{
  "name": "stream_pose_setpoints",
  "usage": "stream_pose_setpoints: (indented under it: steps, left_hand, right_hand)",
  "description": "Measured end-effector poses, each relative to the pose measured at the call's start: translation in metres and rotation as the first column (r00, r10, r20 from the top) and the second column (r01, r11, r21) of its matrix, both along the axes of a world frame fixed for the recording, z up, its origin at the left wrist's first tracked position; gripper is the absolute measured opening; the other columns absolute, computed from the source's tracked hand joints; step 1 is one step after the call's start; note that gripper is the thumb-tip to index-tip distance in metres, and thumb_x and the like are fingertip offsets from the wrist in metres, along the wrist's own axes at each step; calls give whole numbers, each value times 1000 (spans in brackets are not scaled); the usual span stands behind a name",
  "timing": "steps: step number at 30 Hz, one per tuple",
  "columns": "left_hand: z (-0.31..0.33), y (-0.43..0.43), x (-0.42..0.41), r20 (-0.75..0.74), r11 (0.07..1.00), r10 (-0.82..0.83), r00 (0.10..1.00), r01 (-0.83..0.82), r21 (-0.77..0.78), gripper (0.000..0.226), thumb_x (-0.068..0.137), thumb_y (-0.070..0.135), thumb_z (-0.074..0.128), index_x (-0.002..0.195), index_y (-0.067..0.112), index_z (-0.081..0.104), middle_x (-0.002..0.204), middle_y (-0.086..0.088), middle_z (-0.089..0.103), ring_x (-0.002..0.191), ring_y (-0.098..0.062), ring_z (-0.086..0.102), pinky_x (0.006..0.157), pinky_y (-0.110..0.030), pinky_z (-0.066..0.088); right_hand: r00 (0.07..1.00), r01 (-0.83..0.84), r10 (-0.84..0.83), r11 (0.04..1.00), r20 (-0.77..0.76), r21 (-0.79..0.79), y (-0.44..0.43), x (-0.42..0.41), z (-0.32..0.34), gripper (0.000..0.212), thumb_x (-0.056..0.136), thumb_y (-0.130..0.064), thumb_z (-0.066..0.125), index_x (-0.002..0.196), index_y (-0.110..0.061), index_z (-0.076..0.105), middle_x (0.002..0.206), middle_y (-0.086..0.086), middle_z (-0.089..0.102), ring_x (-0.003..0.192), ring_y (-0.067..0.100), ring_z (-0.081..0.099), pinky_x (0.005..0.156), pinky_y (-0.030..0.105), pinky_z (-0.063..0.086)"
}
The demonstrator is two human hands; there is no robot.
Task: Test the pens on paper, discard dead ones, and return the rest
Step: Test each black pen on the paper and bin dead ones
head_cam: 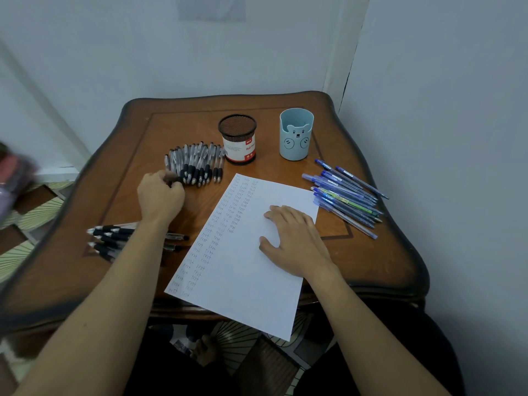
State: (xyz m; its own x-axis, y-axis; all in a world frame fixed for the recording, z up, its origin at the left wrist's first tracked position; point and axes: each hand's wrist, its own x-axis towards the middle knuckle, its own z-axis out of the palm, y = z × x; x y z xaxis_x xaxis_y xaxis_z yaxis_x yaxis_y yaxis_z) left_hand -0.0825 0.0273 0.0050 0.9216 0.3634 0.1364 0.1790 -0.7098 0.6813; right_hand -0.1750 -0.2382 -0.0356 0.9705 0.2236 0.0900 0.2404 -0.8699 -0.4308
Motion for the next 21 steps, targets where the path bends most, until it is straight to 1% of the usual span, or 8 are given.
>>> stream_pose_setpoints:
  steps: [2,4,8,9,11,13,16,21]
  left_hand:
    - [-1,1,-9,-35,990,-102,994,105,90,21,94,6,56,106,15,71,101,-1,67,58,-12,54,50,-16,44]
    - [1,1,-21,-80,948,-245,966,256,190,20,95,6,55,97,18,71,90,4,66,54,-9,51,44,-12,37]
    - [5,5,-43,-154,834,-467,871,492,252,13,92,18,61,89,27,71,90,8,66,83,-12,63,74,-30,54]
    - [4,8,-47,-184,823,-471,863,505,261,9,90,28,60,89,30,69,89,12,64,86,-11,62,84,-39,54]
    - [4,11,-57,-225,816,-442,868,493,301,26,80,44,51,96,33,67,96,15,61,94,-10,58,99,-45,39]
    - [0,16,-67,-251,820,-406,879,472,324,44,74,48,48,111,32,65,106,12,55,103,-11,49,100,-46,27]
    - [-5,24,-78,-288,824,-415,863,490,284,56,72,46,50,124,30,61,117,8,50,113,-13,43,108,-52,25]
    - [-15,29,-78,-242,843,-378,894,440,310,30,92,26,67,120,20,71,126,-2,59,123,-26,47,108,-47,36]
  right_hand:
    - [1000,-1,1,1000,3,0,0,0,0,55,97,-51,48,146,-27,41,157,-8,35,145,11,26,121,36,14]
    - [1000,-3,3,1000,3,0,0,-1,1,55,97,-51,48,146,-26,41,157,-7,35,145,12,26,121,36,14]
    - [1000,-4,4,1000,3,-9,0,-1,1,55,97,-51,48,146,-26,41,157,-8,35,145,12,26,121,35,14]
    - [1000,-3,3,1000,4,-10,0,-1,1,55,97,-51,48,146,-26,41,156,-7,35,145,12,26,120,35,15]
    - [1000,-3,3,1000,4,-9,-1,-1,1,55,97,-51,48,146,-26,41,156,-7,35,145,12,27,120,35,15]
    - [1000,-4,4,1000,5,-7,-1,-2,1,55,97,-51,47,146,-26,41,156,-7,35,145,12,27,120,35,15]
    - [1000,-6,6,1000,14,-12,-1,-1,1,55,97,-50,47,146,-26,42,156,-8,36,144,11,27,120,34,15]
    - [1000,-2,3,1000,16,-11,0,-1,0,54,97,-50,47,145,-26,42,156,-7,37,144,11,27,120,35,16]
